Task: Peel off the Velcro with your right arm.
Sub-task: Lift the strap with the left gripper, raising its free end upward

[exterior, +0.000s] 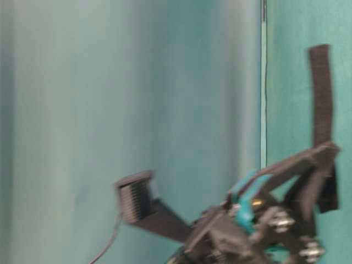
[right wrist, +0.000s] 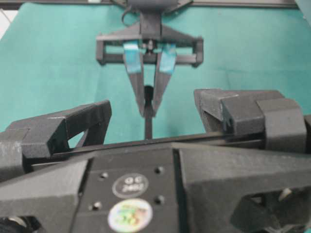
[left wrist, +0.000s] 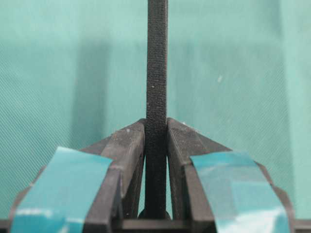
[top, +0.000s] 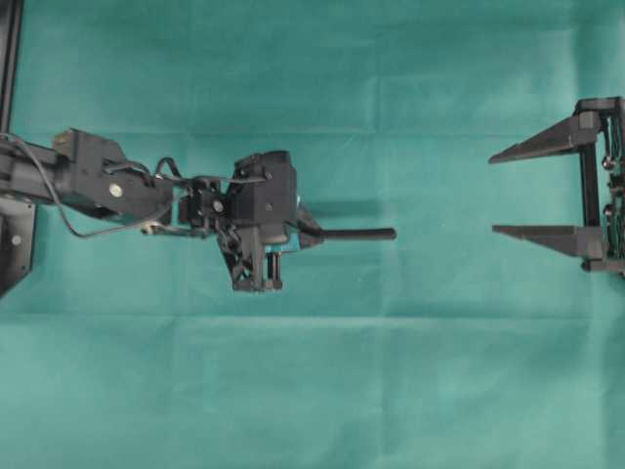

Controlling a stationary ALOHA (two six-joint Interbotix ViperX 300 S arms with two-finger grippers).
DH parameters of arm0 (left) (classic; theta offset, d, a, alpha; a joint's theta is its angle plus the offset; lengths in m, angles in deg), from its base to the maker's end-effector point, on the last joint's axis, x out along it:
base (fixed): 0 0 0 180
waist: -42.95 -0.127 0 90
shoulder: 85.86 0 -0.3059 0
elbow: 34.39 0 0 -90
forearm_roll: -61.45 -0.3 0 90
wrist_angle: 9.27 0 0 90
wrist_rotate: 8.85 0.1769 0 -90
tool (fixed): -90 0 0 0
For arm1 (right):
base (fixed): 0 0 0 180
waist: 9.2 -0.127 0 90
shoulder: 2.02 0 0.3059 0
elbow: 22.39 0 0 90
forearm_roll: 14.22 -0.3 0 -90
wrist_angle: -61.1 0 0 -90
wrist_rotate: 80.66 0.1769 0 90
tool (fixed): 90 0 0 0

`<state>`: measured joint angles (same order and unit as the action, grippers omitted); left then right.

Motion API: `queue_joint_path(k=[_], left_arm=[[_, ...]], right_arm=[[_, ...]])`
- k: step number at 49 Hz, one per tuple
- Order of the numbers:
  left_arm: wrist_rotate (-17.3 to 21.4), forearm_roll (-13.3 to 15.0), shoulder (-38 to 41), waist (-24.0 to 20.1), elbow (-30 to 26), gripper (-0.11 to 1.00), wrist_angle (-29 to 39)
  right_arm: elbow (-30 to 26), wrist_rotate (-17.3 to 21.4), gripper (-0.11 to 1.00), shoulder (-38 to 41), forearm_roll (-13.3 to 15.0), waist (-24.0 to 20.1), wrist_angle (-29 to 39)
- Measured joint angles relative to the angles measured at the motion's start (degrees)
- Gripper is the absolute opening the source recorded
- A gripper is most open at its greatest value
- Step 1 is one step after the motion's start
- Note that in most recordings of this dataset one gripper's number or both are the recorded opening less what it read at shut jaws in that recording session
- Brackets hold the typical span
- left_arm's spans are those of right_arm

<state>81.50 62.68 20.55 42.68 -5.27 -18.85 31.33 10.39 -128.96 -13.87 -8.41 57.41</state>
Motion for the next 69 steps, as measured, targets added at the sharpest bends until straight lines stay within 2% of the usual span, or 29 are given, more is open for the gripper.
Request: queue_joint_path(k=[8,18,29,37,46,58,63,69], left_arm=[[0.00,0.00,-5.54,0.09,1.23,0.13,0.00],[0.00,0.00,-12.83,0.70,2.81,0.13,0.00],[0.00,0.00,-18.90,1.14,3.87,0.13,-0.18],[-0.79,0.00,-21.45,1.23,4.04,0.13,-1.49],[-4.22,0.09,-23.64,1.23,5.01,0.13,-6.50],[-10.55,0.18,-26.02,1.23,7.03,0.13,-11.95],[-12.74,0.26,-26.02,1.23,7.03,0.13,-12.92],[-15.21,0.35,-25.84,1.23,6.86,0.13,-13.80]], right_arm=[[-0.26,-0.18,0.93,-0.35,2.29,0.00,-0.88],[-2.64,-0.26,0.93,-1.49,7.03,0.00,-1.05],[-5.54,-0.35,0.93,-1.93,13.10,0.00,-1.05],[-7.82,-0.44,0.93,-2.02,19.07,0.35,-1.05],[-9.05,-1.14,0.93,-1.67,27.69,2.11,-1.67],[-10.11,-5.27,0.93,2.02,37.18,3.69,-5.36],[-11.07,-7.65,0.93,4.22,39.11,4.48,-6.15],[-12.66,-10.11,0.93,7.38,39.55,5.10,-6.42]])
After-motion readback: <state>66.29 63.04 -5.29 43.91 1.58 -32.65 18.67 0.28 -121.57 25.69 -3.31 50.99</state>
